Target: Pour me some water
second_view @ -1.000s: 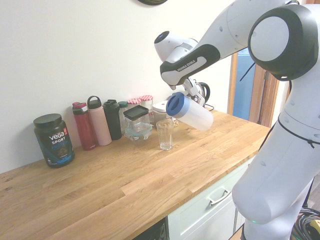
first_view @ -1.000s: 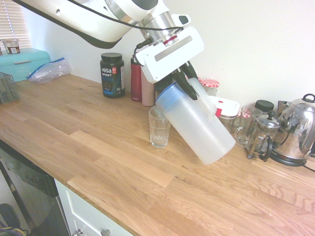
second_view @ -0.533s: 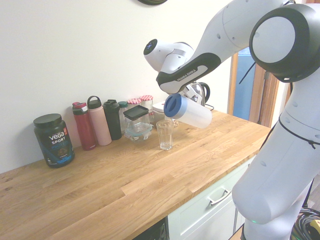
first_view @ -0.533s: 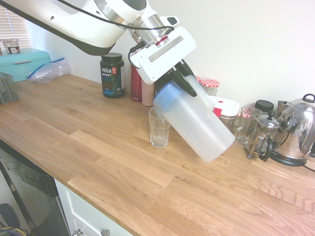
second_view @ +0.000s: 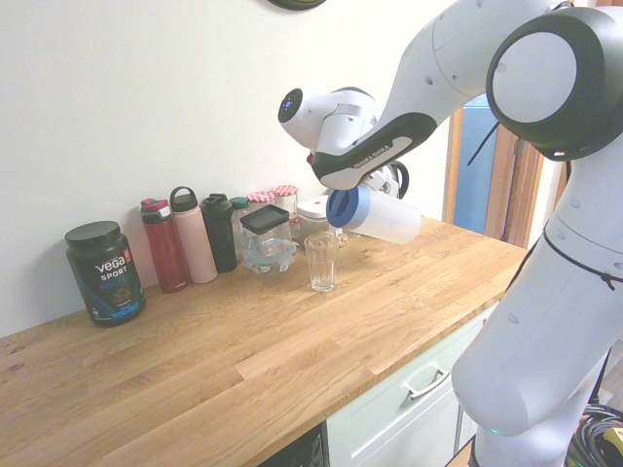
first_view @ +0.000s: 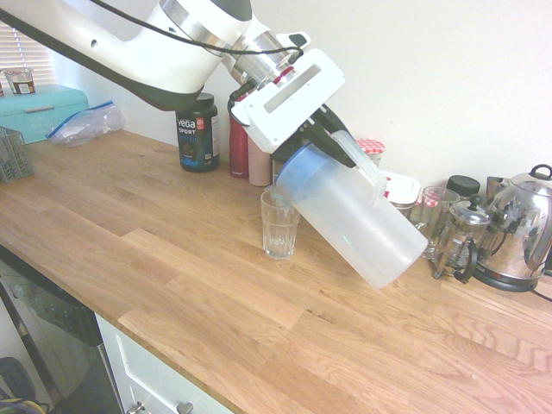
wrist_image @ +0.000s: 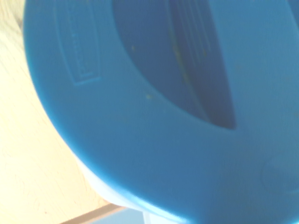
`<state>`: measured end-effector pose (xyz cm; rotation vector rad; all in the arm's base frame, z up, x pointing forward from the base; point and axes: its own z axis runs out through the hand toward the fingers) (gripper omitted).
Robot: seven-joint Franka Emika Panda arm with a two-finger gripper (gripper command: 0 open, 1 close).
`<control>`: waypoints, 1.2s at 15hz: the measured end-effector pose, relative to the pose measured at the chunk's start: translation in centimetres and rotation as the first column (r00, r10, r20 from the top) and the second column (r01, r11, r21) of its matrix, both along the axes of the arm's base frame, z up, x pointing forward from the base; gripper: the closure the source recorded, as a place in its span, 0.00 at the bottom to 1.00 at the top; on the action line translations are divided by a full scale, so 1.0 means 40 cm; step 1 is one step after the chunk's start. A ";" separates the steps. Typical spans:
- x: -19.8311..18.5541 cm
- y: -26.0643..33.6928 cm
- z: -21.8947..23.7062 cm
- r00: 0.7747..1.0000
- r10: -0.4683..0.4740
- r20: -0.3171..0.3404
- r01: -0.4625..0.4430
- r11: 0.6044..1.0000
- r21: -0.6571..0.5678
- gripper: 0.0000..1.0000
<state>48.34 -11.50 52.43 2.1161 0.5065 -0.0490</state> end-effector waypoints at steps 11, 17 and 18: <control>-0.045 -0.078 0.121 0.992 -0.076 0.102 0.051 0.972 0.228 1.00; -0.113 -0.200 0.267 0.938 -0.300 0.171 0.154 0.808 0.569 1.00; -0.119 -0.198 0.257 0.923 -0.349 0.162 0.186 0.772 0.608 1.00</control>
